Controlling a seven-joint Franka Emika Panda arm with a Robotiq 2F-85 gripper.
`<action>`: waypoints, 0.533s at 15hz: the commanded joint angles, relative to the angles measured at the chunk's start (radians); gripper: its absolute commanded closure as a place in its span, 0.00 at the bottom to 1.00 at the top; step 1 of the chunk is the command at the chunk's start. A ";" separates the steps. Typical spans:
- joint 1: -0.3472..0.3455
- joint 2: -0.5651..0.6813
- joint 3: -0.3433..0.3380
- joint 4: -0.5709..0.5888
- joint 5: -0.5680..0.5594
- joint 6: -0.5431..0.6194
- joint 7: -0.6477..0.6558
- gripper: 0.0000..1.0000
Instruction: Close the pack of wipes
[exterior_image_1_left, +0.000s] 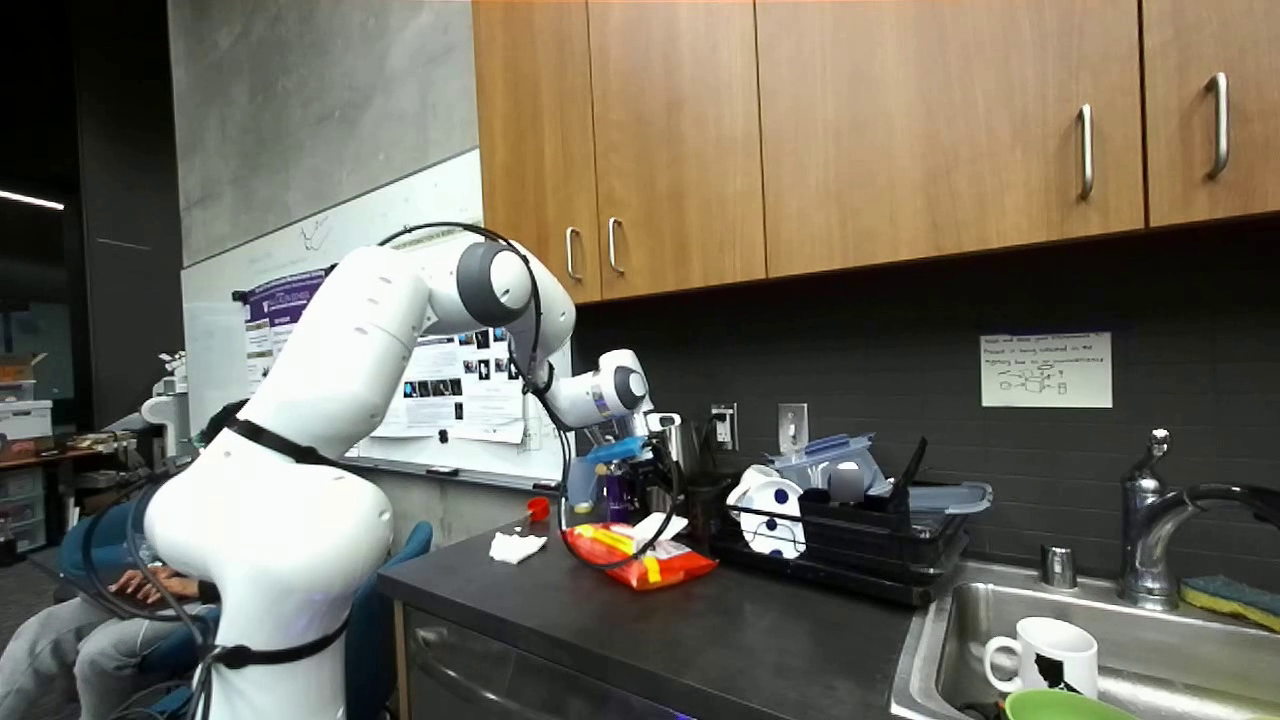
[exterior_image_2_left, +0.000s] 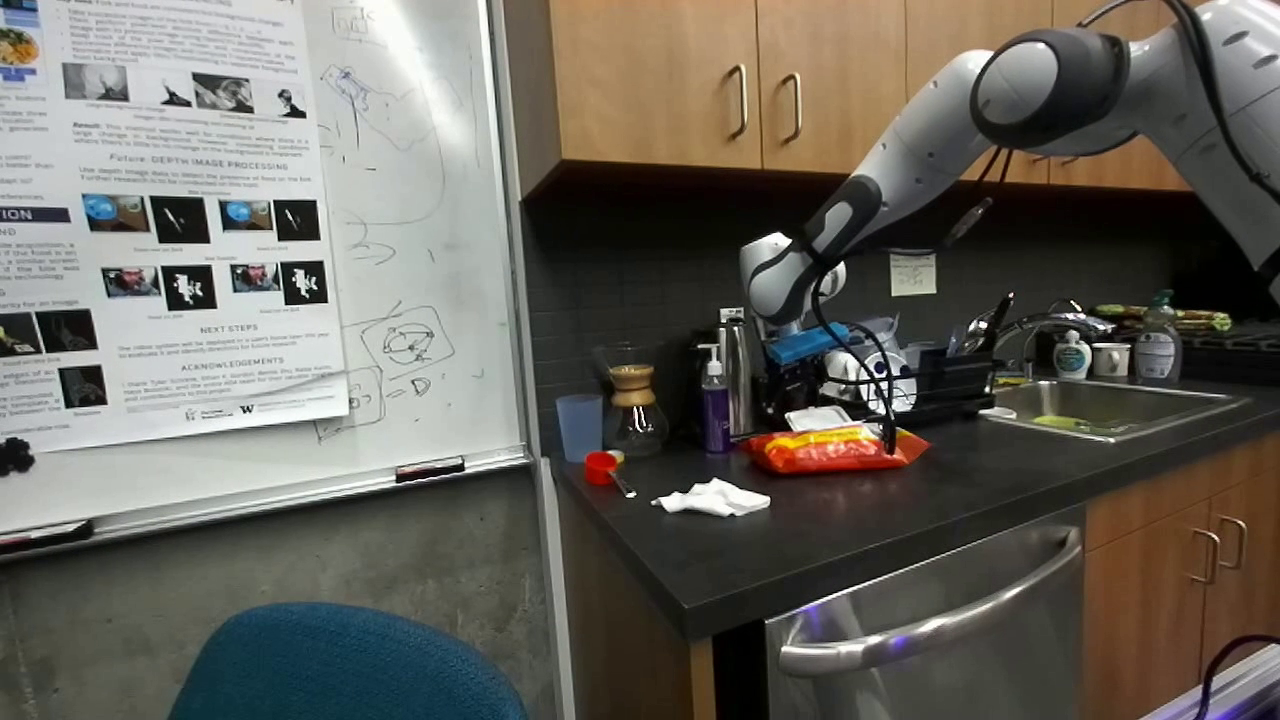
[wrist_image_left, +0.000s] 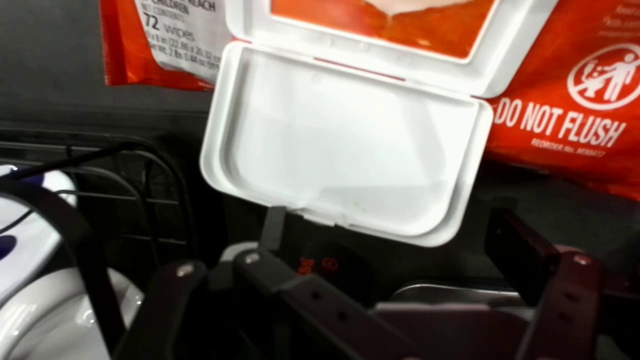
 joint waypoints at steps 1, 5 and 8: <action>0.016 0.021 -0.020 0.030 -0.023 -0.007 0.013 0.00; 0.014 0.038 -0.024 0.042 -0.020 -0.009 0.011 0.00; 0.013 0.051 -0.028 0.050 -0.018 -0.011 0.009 0.00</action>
